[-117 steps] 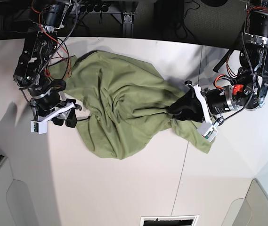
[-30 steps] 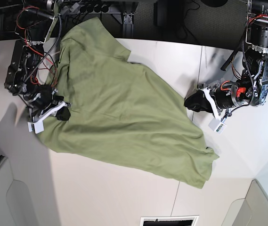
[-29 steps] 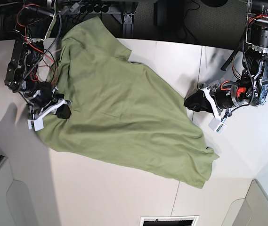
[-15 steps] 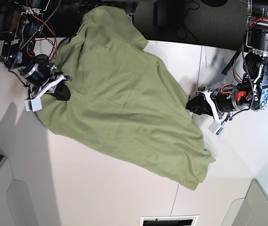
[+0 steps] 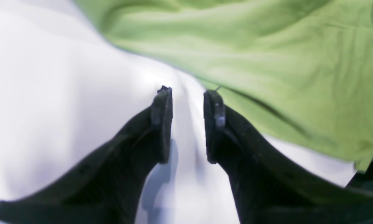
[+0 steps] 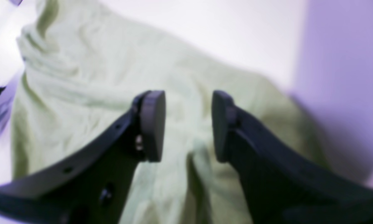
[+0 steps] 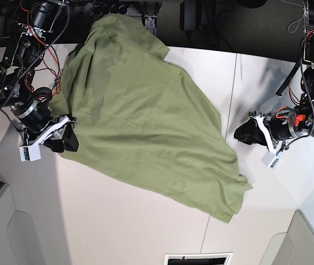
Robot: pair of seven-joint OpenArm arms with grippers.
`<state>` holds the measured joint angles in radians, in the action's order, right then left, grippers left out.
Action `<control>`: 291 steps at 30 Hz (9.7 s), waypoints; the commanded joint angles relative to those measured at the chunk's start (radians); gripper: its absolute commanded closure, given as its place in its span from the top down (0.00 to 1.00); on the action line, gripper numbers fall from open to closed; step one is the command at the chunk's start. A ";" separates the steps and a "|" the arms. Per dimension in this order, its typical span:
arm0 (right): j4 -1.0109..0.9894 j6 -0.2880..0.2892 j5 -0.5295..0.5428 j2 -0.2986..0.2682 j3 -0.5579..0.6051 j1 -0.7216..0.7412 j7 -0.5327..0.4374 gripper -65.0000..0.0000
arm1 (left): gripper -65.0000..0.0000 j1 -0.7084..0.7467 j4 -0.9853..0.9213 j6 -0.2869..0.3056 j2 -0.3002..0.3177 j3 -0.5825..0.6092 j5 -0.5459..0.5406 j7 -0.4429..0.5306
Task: Layout the t-shirt on the table in an organized manner, then fold the t-shirt properly
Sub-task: 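Release the shirt and reposition both grippers along its edges, then grasp the shirt edge with the right gripper and drag it inward, then pull the shirt edge back outward with the right gripper to smooth it, then move the left gripper to the shirt hem and grasp it, then lift the grasped hem with the left gripper toward the right gripper, then release the hem and move the left gripper to another shirt edge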
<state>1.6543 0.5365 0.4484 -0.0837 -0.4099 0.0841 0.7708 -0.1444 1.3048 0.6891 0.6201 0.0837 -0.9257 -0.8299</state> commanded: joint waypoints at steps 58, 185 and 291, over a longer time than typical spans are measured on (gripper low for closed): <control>0.128 0.011 0.010 -0.063 0.562 -0.063 -0.037 0.64 | 0.31 0.167 0.143 0.009 -0.154 -0.009 0.045 -0.005; -0.113 -0.042 -0.055 -0.185 0.109 -0.088 -0.072 0.00 | 0.49 -0.101 -0.181 -0.050 -0.184 -0.129 0.193 0.194; -0.113 -0.016 0.005 -0.013 0.104 -0.077 -0.060 0.28 | 0.50 0.104 0.322 0.009 -0.194 0.150 0.167 0.128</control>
<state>1.5276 0.5087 0.4355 -0.0887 -0.3038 -0.0055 0.7265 -0.0227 1.6138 0.6884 0.4198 0.2382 -0.7387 -0.7246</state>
